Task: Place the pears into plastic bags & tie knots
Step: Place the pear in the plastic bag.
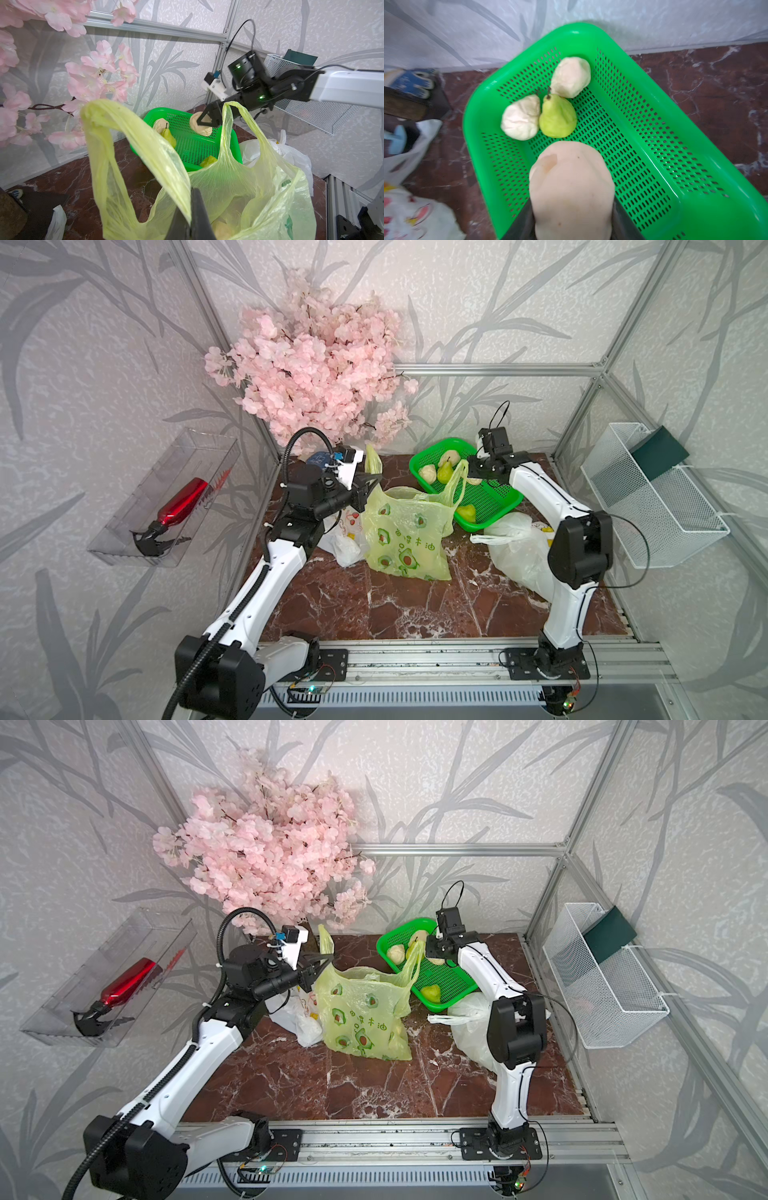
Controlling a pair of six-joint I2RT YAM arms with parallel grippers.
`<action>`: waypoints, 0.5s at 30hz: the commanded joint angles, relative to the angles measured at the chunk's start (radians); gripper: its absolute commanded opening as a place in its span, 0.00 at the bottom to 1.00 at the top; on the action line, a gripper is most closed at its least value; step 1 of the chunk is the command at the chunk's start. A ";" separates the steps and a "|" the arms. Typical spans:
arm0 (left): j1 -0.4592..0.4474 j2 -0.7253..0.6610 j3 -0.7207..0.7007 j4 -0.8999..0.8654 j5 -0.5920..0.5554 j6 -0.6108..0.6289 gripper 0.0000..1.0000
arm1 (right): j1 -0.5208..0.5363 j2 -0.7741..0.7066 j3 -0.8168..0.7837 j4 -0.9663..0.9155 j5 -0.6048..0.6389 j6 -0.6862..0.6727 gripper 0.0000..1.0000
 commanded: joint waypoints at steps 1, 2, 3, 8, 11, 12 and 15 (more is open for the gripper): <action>0.006 -0.026 -0.006 -0.005 0.028 0.034 0.00 | 0.024 -0.145 -0.057 0.091 -0.067 0.061 0.28; 0.006 -0.026 -0.007 0.001 0.037 0.034 0.00 | 0.048 -0.190 -0.055 0.082 -0.057 0.050 0.28; 0.006 -0.026 -0.007 0.006 0.042 0.031 0.00 | 0.074 -0.218 -0.043 0.066 -0.028 0.030 0.28; 0.006 -0.032 -0.010 0.020 0.063 0.027 0.00 | 0.179 -0.293 0.054 -0.008 0.090 -0.070 0.27; 0.006 -0.034 -0.012 0.030 0.064 0.022 0.00 | 0.255 -0.277 0.151 -0.071 0.084 -0.145 0.27; 0.006 -0.033 -0.012 0.031 0.064 0.022 0.00 | 0.277 -0.264 0.189 -0.092 0.034 -0.161 0.27; 0.006 -0.026 -0.008 0.040 0.063 0.022 0.00 | 0.339 -0.196 0.297 -0.188 -0.135 -0.166 0.27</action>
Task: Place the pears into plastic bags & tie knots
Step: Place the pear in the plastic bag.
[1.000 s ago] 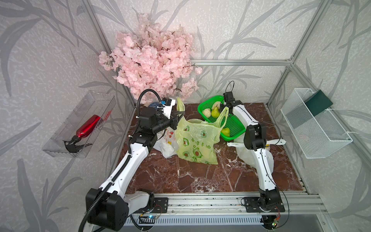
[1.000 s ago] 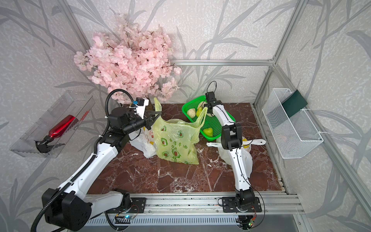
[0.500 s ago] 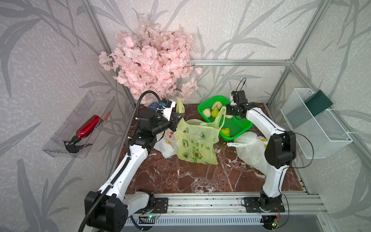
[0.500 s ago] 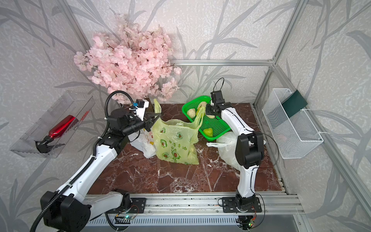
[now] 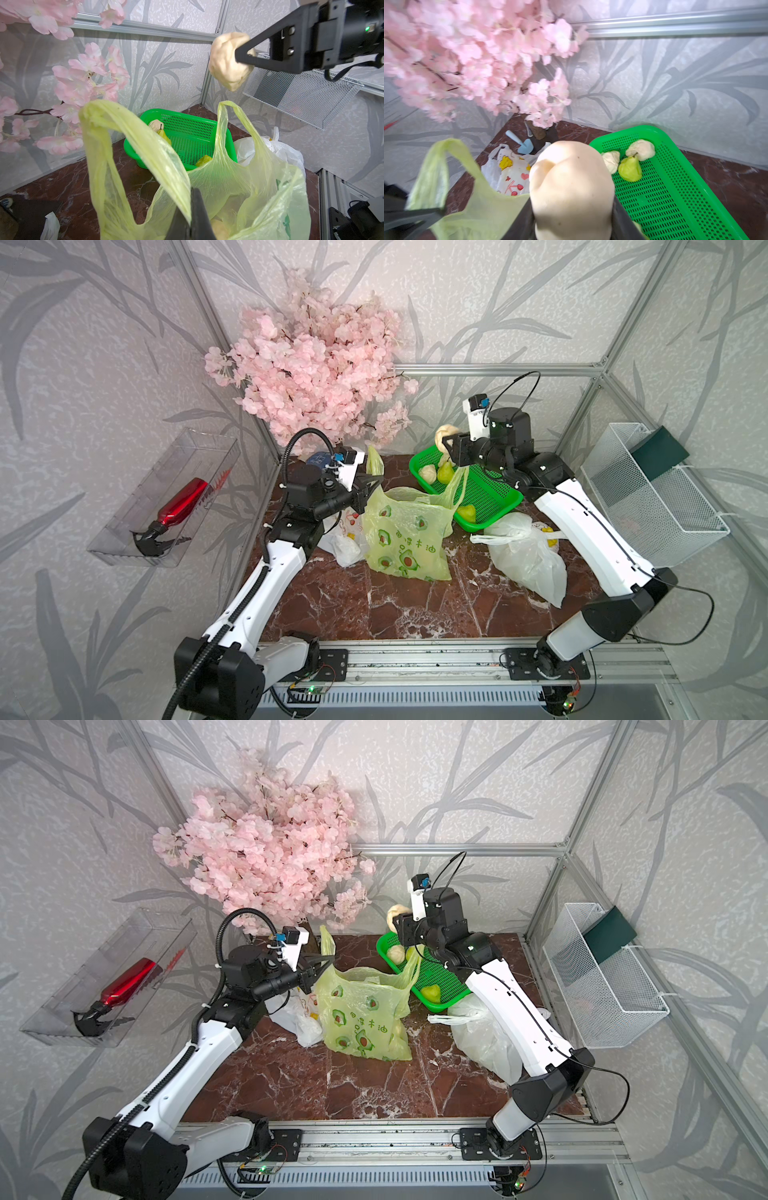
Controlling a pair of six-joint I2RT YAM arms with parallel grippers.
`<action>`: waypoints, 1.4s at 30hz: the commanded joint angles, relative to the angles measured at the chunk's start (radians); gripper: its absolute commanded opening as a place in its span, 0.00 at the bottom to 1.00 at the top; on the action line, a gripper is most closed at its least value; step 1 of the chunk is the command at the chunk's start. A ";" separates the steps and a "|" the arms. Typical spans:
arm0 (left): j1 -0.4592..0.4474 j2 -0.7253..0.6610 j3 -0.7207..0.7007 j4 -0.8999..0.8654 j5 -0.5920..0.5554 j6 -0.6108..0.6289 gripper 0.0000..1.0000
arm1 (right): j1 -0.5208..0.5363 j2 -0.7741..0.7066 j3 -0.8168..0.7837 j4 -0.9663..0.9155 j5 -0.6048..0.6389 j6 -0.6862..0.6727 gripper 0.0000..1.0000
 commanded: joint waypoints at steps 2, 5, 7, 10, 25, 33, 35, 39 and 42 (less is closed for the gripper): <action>0.006 -0.018 -0.004 0.043 0.022 0.014 0.00 | 0.071 0.088 0.104 -0.158 -0.244 -0.021 0.27; 0.006 -0.023 -0.004 0.060 0.042 0.021 0.00 | 0.110 0.140 0.058 -0.181 -0.371 0.039 0.27; 0.006 -0.038 -0.017 0.073 0.070 0.043 0.00 | 0.111 0.139 -0.018 -0.166 -0.428 0.087 0.27; 0.007 -0.063 -0.040 0.060 0.103 0.084 0.00 | 0.111 0.124 -0.143 -0.130 -0.490 0.139 0.27; 0.007 -0.022 -0.080 0.122 0.218 0.142 0.00 | 0.064 0.148 -0.139 -0.277 -0.669 0.010 0.66; 0.008 -0.012 -0.073 0.128 0.305 0.113 0.00 | -0.008 0.042 -0.116 -0.042 -0.662 0.020 0.72; 0.006 -0.005 -0.071 0.130 0.330 0.108 0.00 | -0.008 0.020 -0.159 0.114 -0.691 0.046 0.76; 0.006 0.008 -0.060 0.121 0.380 0.091 0.00 | 0.028 0.042 -0.153 0.241 -0.687 0.077 0.84; 0.004 0.013 -0.055 0.109 0.399 0.087 0.00 | 0.066 0.087 -0.089 0.224 -0.648 0.055 0.87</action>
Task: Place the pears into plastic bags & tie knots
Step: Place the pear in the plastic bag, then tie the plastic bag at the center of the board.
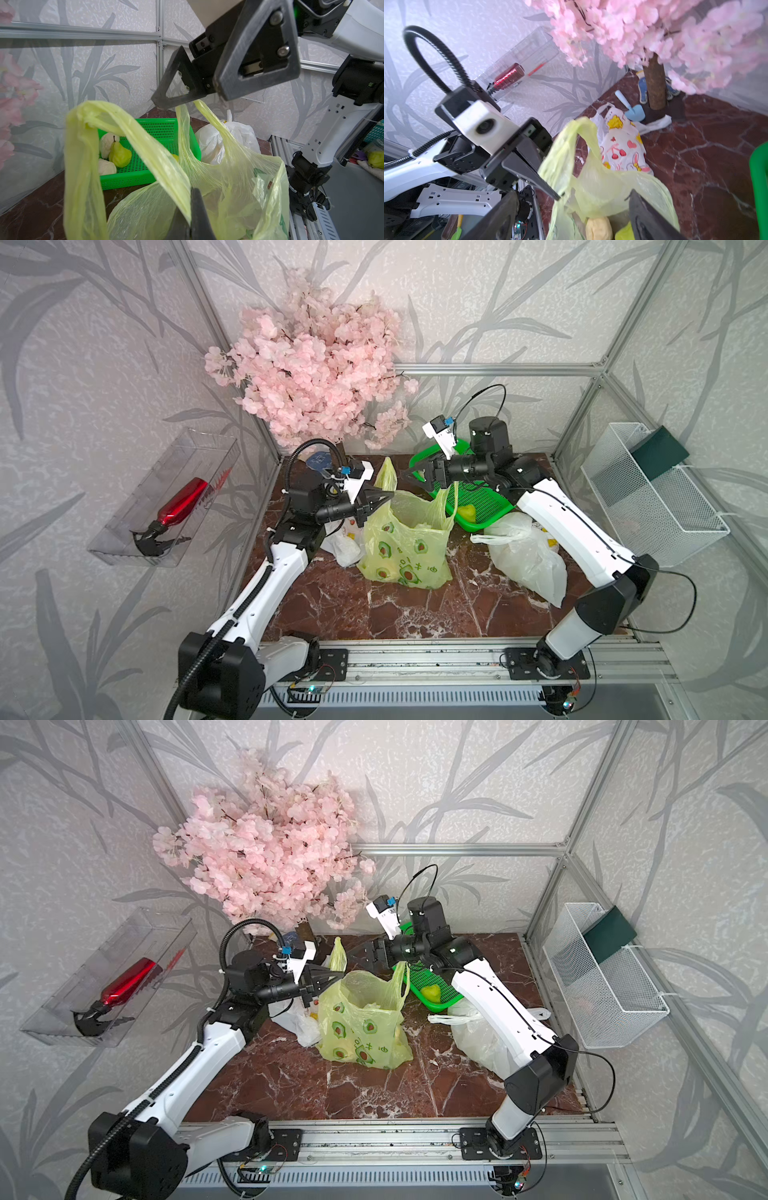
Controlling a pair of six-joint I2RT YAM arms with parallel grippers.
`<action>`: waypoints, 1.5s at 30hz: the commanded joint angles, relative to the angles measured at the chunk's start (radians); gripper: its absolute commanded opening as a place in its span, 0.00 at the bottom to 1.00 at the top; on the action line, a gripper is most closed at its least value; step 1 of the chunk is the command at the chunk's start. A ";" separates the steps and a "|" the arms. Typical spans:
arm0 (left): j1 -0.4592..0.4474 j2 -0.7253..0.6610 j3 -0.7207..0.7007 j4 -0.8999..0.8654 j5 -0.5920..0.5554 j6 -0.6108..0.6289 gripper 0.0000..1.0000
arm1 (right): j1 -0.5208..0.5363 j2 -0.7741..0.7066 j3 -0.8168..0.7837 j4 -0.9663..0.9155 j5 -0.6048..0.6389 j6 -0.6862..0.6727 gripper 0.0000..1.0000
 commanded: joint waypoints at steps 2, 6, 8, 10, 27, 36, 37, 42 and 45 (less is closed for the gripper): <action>0.000 0.000 0.017 0.011 0.074 -0.006 0.00 | 0.039 0.090 0.085 0.064 0.039 -0.002 0.88; 0.000 -0.009 0.016 0.003 0.082 -0.003 0.00 | 0.042 0.186 0.179 0.050 0.061 0.023 0.88; -0.002 -0.009 0.013 -0.002 0.085 -0.002 0.00 | 0.049 0.229 0.217 0.067 0.047 0.048 0.88; -0.002 -0.007 0.009 -0.004 0.082 0.000 0.00 | 0.059 0.269 0.257 0.069 0.038 0.067 0.85; 0.000 -0.173 -0.044 -0.187 -0.276 -0.028 0.14 | 0.051 0.202 0.159 0.256 0.009 0.218 0.00; 0.000 -0.120 0.083 -0.320 -0.431 -0.110 0.84 | 0.079 0.181 0.150 0.234 0.036 0.211 0.00; 0.000 -0.122 0.073 -0.293 -0.401 -0.121 0.97 | 0.078 0.179 0.149 0.233 0.034 0.212 0.00; 0.004 -0.108 0.053 -0.224 -0.384 -0.108 0.99 | 0.080 0.161 0.129 0.257 -0.006 0.241 0.00; 0.016 -0.074 0.051 -0.180 -0.362 -0.073 0.99 | 0.079 0.152 0.110 0.287 -0.046 0.274 0.00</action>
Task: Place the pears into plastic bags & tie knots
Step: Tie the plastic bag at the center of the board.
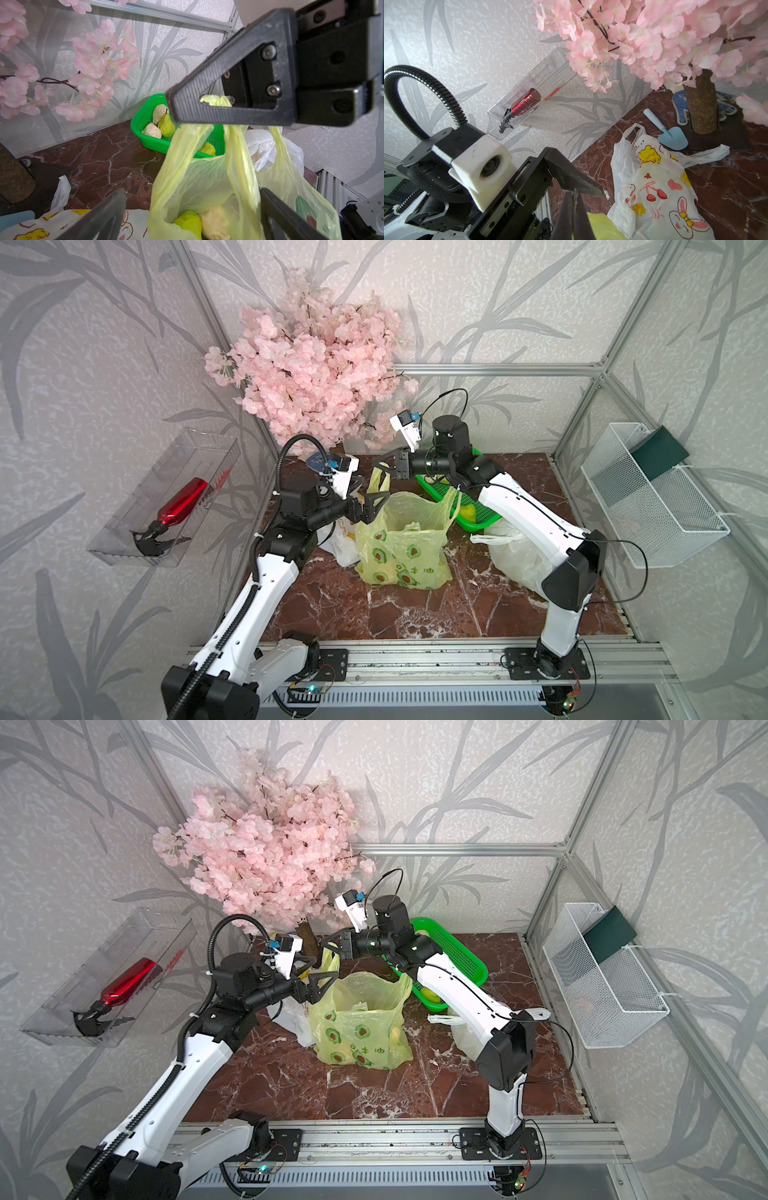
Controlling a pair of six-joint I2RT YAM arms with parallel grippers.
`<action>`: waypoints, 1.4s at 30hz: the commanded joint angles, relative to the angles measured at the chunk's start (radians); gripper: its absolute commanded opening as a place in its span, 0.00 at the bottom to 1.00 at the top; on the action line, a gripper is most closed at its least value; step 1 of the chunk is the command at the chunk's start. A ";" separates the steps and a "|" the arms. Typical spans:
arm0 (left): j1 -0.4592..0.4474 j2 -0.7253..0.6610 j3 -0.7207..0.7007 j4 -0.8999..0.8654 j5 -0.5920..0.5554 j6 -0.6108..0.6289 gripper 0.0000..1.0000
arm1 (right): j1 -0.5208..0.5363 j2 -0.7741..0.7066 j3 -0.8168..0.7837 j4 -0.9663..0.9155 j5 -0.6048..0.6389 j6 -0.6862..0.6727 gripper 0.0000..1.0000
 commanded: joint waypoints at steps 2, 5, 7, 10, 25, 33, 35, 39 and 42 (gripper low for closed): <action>0.020 0.038 -0.024 0.137 0.077 0.028 0.99 | -0.001 -0.061 -0.030 0.071 -0.063 0.049 0.00; 0.029 0.057 -0.063 0.245 0.143 -0.001 0.96 | -0.008 -0.068 -0.054 0.113 -0.098 0.087 0.00; 0.036 0.072 -0.075 0.289 0.179 -0.018 0.92 | -0.012 -0.064 -0.062 0.154 -0.135 0.126 0.00; 0.040 0.086 -0.075 0.318 0.229 -0.033 0.80 | -0.016 -0.054 -0.060 0.178 -0.160 0.168 0.00; 0.043 0.137 -0.074 0.350 0.277 -0.062 0.56 | -0.048 -0.002 -0.030 0.276 -0.218 0.293 0.00; 0.043 0.201 -0.028 0.404 0.333 -0.117 0.41 | -0.048 0.029 -0.036 0.338 -0.250 0.361 0.00; 0.043 0.211 -0.012 0.379 0.331 -0.109 0.27 | -0.050 0.030 -0.036 0.332 -0.249 0.359 0.02; 0.043 0.216 0.001 0.307 0.257 -0.087 0.00 | -0.095 0.000 -0.037 0.247 -0.212 0.308 0.30; 0.044 0.214 0.008 0.219 0.160 -0.058 0.00 | -0.163 -0.052 -0.051 0.127 -0.150 0.218 0.48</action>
